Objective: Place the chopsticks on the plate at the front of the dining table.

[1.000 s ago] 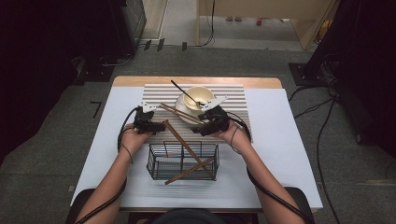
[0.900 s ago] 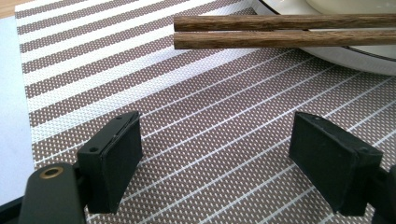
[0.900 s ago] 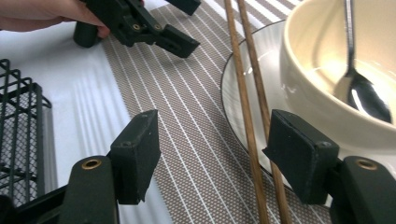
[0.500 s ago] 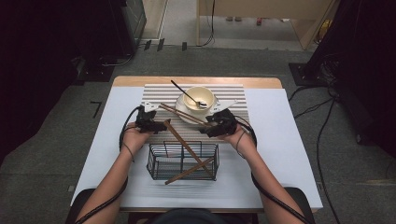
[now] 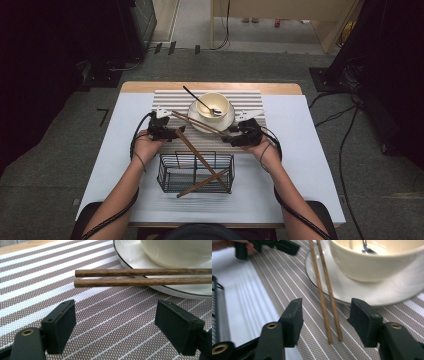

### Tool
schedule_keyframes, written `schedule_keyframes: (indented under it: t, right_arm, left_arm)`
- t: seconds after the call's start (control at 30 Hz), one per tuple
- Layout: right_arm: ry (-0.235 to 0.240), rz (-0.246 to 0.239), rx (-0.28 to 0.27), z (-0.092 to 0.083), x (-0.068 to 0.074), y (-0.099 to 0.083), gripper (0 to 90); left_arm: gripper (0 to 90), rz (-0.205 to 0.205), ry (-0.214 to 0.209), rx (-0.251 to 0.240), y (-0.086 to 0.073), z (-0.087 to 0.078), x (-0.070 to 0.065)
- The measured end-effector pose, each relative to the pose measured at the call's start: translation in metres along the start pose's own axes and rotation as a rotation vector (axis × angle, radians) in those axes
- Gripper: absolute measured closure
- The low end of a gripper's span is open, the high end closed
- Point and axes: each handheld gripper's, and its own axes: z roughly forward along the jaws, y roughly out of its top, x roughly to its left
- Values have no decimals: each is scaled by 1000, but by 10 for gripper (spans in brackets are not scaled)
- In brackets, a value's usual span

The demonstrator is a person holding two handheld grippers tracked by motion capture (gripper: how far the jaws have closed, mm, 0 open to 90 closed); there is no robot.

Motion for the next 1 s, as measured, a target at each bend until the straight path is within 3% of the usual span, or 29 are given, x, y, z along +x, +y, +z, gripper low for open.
schedule_keyframes:
  t: [0.23, 0.73, 1.0]
  right_arm:
    - [-28, 3, 34, 6, -4, -5, 499]
    - [16, 41, 92, 17, -4, -4, 768]
    - [12, 50, 90, 20, -3, -2, 790]
  left_arm:
    - [178, 8, 0, -12, 2, 1, -2]
    - [178, 20, 6, -27, 2, 2, -4]
    - [178, 25, 6, -30, 3, 2, -5]
